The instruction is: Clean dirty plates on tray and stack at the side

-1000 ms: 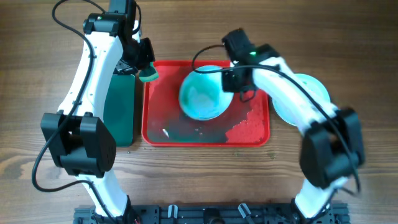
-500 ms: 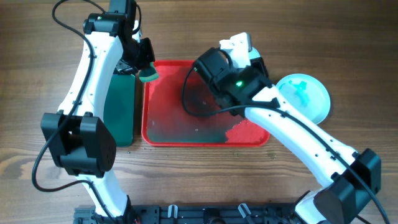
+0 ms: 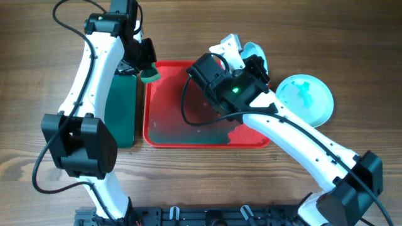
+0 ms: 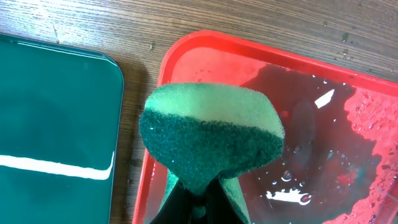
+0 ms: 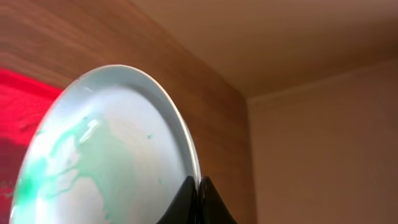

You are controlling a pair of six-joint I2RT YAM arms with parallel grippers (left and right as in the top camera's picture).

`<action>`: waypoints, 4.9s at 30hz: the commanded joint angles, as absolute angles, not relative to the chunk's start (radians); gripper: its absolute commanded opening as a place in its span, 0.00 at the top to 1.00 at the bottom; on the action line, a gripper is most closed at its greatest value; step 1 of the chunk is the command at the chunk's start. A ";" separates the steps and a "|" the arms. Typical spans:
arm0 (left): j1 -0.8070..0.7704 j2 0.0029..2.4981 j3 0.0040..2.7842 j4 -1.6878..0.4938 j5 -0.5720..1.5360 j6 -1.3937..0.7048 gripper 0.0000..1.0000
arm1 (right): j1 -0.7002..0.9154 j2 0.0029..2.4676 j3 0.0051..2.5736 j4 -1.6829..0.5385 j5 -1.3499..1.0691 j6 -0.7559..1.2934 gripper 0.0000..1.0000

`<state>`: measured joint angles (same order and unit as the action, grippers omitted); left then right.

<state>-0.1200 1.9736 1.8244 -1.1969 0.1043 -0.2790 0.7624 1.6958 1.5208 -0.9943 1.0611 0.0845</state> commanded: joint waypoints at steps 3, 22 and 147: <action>-0.114 1.980 1.831 -1.193 0.123 -0.269 0.96 | 0.658 1.704 1.472 -0.915 0.444 0.273 0.96; -0.114 1.980 1.831 -1.182 0.123 -0.269 0.96 | 0.412 1.966 1.177 -0.593 -0.036 0.260 0.95; 0.138 1.567 1.455 -1.119 0.141 -0.264 0.00 | 0.076 0.918 1.347 -1.079 -0.167 0.313 0.00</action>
<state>0.1390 1.5635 1.4525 -1.1191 0.1291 -0.2497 0.0715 0.9161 1.3369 -1.0950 -0.2401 0.2913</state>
